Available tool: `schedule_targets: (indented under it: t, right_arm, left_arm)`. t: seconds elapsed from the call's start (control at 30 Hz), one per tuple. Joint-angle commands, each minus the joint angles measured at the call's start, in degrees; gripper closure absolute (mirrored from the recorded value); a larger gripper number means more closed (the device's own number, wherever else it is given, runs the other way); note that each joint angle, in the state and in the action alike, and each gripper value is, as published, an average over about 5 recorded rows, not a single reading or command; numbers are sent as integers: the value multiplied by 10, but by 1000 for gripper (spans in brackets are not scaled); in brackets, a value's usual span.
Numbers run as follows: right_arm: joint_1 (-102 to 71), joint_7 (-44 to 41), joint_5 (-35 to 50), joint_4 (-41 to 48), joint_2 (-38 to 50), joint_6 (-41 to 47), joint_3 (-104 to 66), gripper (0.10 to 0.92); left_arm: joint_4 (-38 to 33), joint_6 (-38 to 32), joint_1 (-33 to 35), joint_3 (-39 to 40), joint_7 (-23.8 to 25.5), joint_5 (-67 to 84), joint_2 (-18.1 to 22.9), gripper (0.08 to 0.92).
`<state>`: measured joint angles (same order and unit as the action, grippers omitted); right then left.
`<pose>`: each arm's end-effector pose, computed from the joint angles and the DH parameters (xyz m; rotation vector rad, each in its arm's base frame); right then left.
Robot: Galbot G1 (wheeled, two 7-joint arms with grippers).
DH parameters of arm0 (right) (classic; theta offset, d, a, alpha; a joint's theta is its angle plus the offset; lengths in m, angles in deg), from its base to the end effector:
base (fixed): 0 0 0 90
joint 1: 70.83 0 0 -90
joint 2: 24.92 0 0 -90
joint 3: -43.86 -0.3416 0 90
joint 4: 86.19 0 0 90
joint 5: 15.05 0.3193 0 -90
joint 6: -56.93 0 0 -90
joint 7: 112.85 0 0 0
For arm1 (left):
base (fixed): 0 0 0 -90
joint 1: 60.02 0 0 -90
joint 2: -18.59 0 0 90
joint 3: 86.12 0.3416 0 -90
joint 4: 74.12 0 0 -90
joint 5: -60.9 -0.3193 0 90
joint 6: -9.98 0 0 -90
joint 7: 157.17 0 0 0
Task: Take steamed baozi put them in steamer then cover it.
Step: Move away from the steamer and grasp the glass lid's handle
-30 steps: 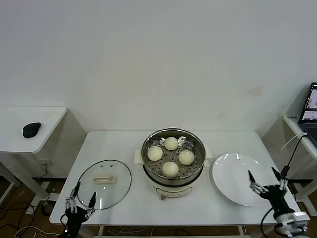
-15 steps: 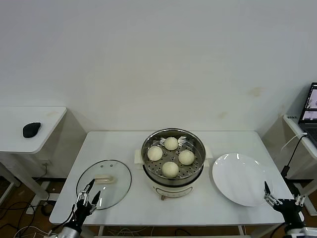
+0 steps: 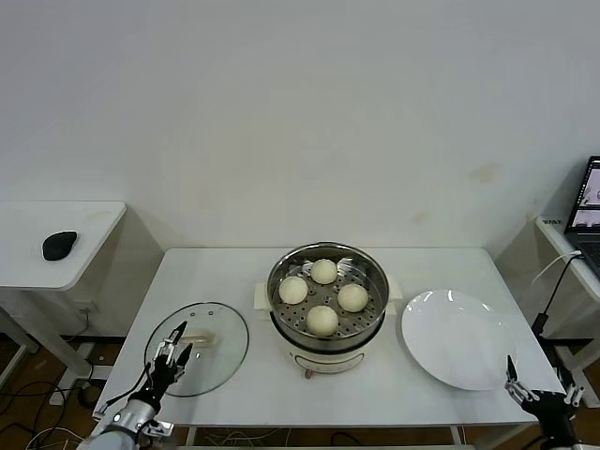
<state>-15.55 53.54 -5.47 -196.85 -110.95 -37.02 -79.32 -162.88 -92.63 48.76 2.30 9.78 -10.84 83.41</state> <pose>0.0819 -0.1790 -0.3208 -0.3817 -2.9779 0.2515 0.2018 0.1562 -0.3978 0.3633 2.0920 2.2294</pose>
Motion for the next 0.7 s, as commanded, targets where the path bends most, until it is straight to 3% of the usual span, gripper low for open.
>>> schedule_targets:
  t: [0.03, 0.7]
  right_arm:
    - [-4, 0, -5, 3, -8, -1, -6, 203]
    - [-2, 0, -28, 13, -13, -7, 3, 203]
  left_arm:
    - [41, 6, -63, 21, 14, -10, -7, 177]
    - [98, 16, -110, 40, 13, -14, 13, 182]
